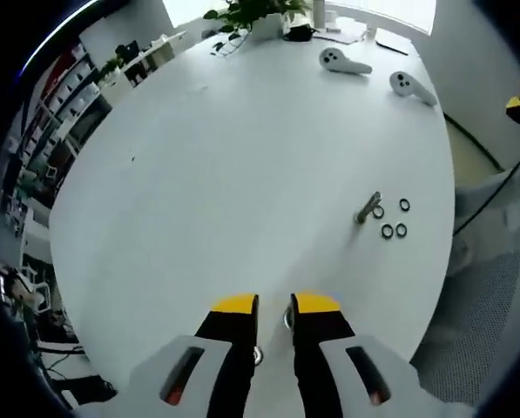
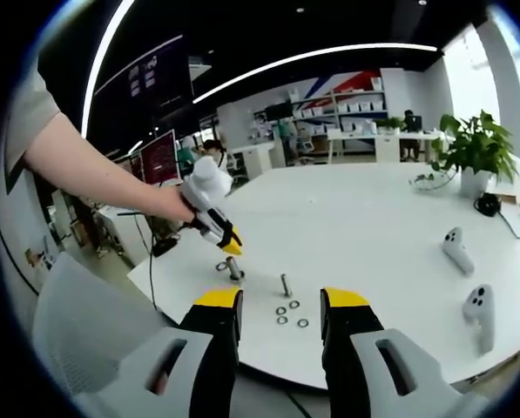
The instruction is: Place the washer onto the threaded stud by aligning its center hole with the stud, sliding it down to the base, and recovering from edge contact or off-axis alignment until the washer reaches the visible bottom stop.
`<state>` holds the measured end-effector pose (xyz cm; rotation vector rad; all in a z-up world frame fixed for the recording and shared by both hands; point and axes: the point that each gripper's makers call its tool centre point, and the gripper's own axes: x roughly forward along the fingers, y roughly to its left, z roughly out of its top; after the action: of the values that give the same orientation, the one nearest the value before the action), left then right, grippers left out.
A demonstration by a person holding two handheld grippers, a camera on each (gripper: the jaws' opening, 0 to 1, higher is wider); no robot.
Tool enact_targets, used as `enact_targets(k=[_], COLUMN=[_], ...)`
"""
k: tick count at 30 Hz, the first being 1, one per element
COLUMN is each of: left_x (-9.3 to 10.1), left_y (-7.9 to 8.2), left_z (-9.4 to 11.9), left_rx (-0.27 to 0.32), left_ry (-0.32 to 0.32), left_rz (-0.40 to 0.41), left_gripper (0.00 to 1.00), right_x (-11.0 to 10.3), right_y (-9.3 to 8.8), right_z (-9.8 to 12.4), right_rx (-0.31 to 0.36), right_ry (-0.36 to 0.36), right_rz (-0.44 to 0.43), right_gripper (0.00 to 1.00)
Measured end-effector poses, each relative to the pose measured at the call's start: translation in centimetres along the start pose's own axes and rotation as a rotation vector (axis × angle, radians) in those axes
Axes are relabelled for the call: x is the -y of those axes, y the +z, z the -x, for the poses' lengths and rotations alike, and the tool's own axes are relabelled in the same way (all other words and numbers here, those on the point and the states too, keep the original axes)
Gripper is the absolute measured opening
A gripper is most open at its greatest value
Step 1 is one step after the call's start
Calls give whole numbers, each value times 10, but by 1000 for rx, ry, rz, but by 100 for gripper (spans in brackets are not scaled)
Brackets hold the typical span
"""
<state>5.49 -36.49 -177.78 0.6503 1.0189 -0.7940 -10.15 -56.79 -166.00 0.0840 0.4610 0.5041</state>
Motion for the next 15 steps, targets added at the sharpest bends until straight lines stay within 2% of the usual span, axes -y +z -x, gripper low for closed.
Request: enact_targets(k=[5,7,12,15], left_x=[-2,-4,-3,-2], left_y=[1,-4,-22,-35], left_z=[12,16,26,30], left_rx=[83,104,128,140], left_ry=[36,53,72,65], left_rz=[86,120,175,238], left_gripper=[21,26,27,29], right_x=[-2,-2,-4,-5], right_y=[0,0,-3,-3], right_z=[-1,-1,-2,-2], right_rx=[-4,-5,-22,-26], right_ry=[7,10,20,26], right_rz=[4,5,13,19], right_gripper=[37,36,36,36])
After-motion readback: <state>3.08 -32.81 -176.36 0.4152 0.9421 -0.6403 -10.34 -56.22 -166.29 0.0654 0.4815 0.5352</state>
